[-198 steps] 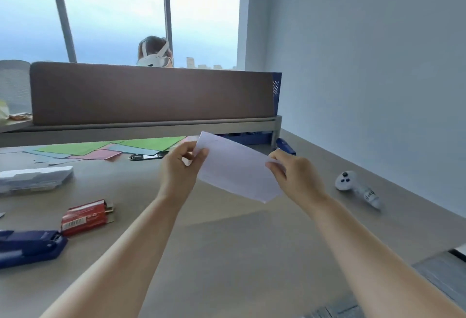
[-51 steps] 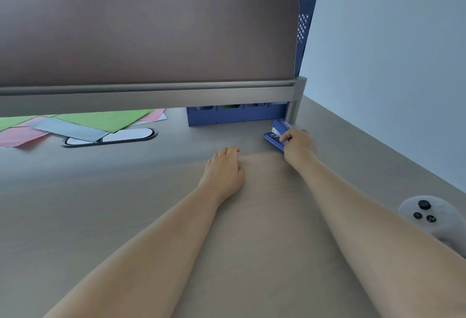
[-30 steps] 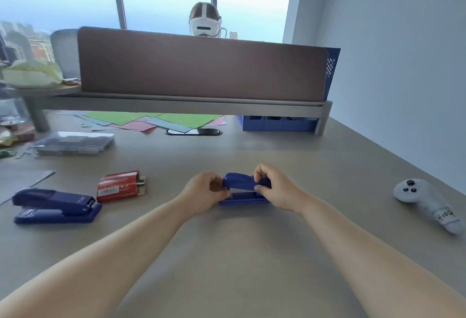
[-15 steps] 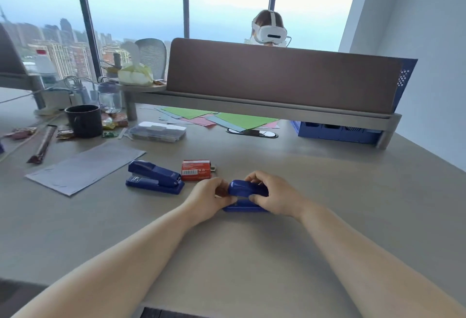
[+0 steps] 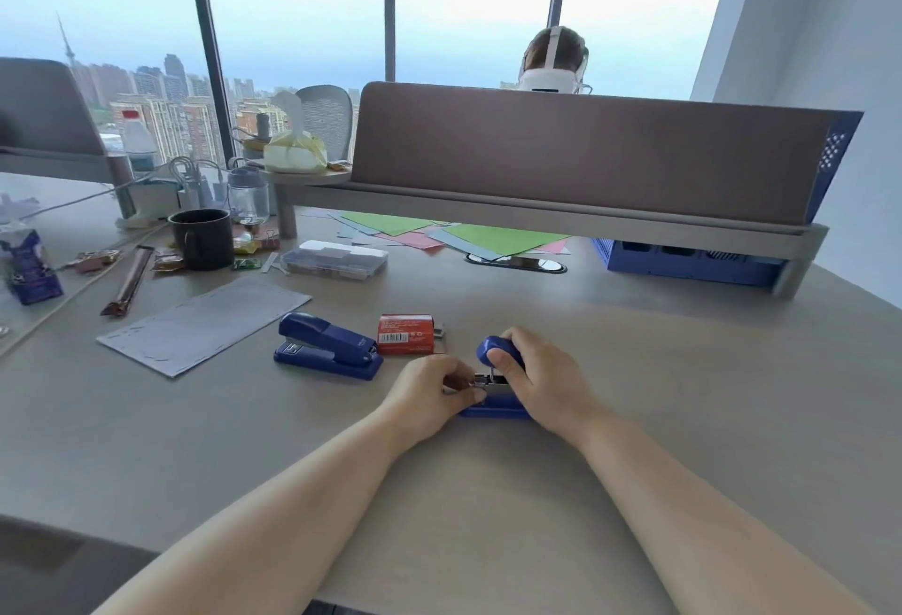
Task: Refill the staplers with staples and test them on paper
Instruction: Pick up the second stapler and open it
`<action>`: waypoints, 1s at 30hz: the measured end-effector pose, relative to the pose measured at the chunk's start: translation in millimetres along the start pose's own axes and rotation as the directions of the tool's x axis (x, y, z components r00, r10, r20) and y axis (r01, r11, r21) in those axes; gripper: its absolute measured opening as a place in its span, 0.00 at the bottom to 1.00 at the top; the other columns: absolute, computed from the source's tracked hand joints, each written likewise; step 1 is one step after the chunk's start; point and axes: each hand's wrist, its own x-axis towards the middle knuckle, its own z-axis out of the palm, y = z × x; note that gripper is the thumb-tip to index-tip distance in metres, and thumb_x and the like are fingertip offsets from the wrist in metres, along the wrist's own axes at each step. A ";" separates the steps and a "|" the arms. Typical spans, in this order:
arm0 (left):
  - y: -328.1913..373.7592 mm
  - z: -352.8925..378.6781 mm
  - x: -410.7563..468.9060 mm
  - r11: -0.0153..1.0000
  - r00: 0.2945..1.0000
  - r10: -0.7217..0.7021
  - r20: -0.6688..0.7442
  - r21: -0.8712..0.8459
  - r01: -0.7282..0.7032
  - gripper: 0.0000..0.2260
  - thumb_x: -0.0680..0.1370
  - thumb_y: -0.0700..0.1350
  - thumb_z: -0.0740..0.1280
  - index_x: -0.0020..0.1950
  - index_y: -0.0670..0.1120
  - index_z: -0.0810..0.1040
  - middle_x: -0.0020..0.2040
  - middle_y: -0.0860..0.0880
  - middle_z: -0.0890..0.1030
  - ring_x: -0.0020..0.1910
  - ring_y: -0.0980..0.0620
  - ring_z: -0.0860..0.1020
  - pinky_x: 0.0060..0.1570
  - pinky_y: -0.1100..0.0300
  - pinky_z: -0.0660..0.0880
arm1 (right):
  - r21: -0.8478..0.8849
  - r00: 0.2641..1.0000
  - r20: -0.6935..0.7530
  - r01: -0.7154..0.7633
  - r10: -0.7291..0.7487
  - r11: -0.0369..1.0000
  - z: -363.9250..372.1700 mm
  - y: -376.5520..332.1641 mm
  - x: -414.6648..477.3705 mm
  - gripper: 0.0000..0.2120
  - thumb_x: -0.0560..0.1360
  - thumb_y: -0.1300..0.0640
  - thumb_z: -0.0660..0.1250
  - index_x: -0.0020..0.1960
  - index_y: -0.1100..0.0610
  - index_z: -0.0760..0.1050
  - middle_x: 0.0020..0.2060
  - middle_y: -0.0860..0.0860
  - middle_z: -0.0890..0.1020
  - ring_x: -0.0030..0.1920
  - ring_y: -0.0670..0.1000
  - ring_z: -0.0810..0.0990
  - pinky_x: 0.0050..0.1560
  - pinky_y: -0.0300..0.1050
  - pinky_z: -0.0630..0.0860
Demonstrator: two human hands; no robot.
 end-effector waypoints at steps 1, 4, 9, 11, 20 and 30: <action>0.3 0.2 -0.5 1.000 1.000 0.004 -0.005 0.006 -0.004 0.12 0.72 0.47 0.71 0.52 0.43 0.79 0.44 0.51 0.77 0.43 0.53 0.75 0.44 0.63 0.69 | 0.004 1.000 0.003 -0.002 0.002 1.000 0.2 -0.2 -0.2 0.13 0.78 0.47 0.57 0.51 0.55 0.72 0.43 0.49 0.79 0.43 0.52 0.75 0.44 0.46 0.70; 1.4 0.4 -1.9 1.000 1.000 0.012 -0.005 0.020 -0.012 0.13 0.72 0.47 0.71 0.55 0.44 0.78 0.45 0.51 0.76 0.44 0.54 0.74 0.44 0.63 0.70 | 0.046 0.999 -0.029 -0.016 0.018 0.999 -0.8 -1.2 -1.3 0.12 0.78 0.48 0.57 0.51 0.55 0.72 0.43 0.49 0.79 0.43 0.53 0.76 0.45 0.48 0.71; 1.9 -1.2 -2.3 0.999 0.999 0.034 0.016 0.010 -0.034 0.14 0.73 0.45 0.70 0.57 0.47 0.77 0.44 0.51 0.76 0.45 0.53 0.75 0.47 0.61 0.73 | 0.237 0.989 -0.125 -0.048 0.080 0.970 -5.4 -0.7 0.5 0.13 0.75 0.46 0.60 0.49 0.56 0.70 0.39 0.49 0.77 0.39 0.52 0.75 0.42 0.48 0.72; 3.0 -1.5 -2.3 0.999 0.999 0.047 0.024 0.007 -0.048 0.14 0.73 0.45 0.70 0.58 0.48 0.77 0.44 0.51 0.75 0.44 0.53 0.75 0.46 0.63 0.72 | 0.216 0.990 -0.125 -0.034 0.062 0.976 -5.2 -1.9 1.5 0.15 0.73 0.44 0.63 0.49 0.56 0.69 0.40 0.50 0.77 0.38 0.53 0.76 0.41 0.48 0.72; 1.3 -1.9 2.2 0.995 0.997 0.071 0.024 0.063 -0.072 0.14 0.75 0.45 0.68 0.60 0.47 0.77 0.47 0.50 0.75 0.46 0.53 0.74 0.47 0.65 0.70 | 0.323 0.908 -0.402 0.015 0.123 0.946 -20.2 10.1 4.0 0.10 0.79 0.50 0.54 0.56 0.52 0.68 0.35 0.45 0.75 0.39 0.55 0.78 0.42 0.43 0.73; 0.7 1.2 3.4 0.988 0.997 0.069 -0.033 0.141 -0.064 0.13 0.75 0.45 0.67 0.60 0.47 0.77 0.53 0.47 0.78 0.51 0.49 0.76 0.52 0.59 0.72 | 0.150 0.779 -0.614 -0.040 0.125 0.988 -23.2 21.9 8.4 0.21 0.75 0.49 0.46 0.52 0.60 0.72 0.46 0.53 0.77 0.47 0.51 0.71 0.46 0.36 0.62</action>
